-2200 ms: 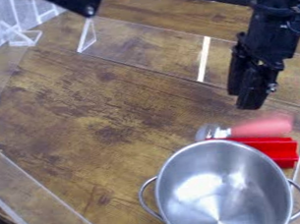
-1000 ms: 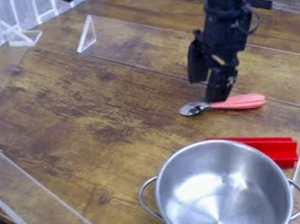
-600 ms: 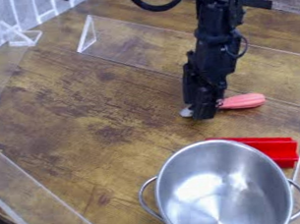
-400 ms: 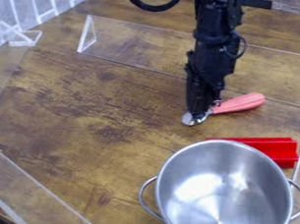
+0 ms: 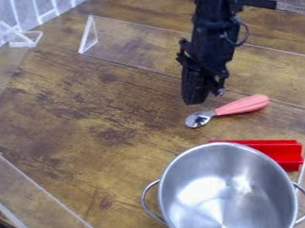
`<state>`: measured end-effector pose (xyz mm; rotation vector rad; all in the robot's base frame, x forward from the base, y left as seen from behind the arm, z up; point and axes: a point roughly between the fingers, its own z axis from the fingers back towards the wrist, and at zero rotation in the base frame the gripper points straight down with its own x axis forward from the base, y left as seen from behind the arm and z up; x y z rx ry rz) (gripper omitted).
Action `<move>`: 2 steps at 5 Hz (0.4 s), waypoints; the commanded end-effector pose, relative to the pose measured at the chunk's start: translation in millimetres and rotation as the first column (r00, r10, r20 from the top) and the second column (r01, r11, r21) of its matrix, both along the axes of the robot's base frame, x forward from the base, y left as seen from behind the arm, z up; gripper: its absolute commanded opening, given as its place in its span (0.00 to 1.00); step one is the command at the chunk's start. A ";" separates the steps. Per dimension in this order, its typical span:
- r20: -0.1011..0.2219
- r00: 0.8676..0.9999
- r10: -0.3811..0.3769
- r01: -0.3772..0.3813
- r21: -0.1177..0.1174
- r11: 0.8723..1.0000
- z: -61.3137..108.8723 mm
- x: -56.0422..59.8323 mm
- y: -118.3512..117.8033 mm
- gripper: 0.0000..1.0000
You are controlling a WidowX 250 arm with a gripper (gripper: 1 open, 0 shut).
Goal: Move the pink spoon to the right side of the table
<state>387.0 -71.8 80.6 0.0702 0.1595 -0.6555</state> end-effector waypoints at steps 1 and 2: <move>0.138 0.990 -0.002 0.003 -0.012 1.000 62.3 7.0 -2.2 0.00; 0.158 0.987 0.007 -0.006 -0.005 1.000 70.8 19.1 0.7 0.00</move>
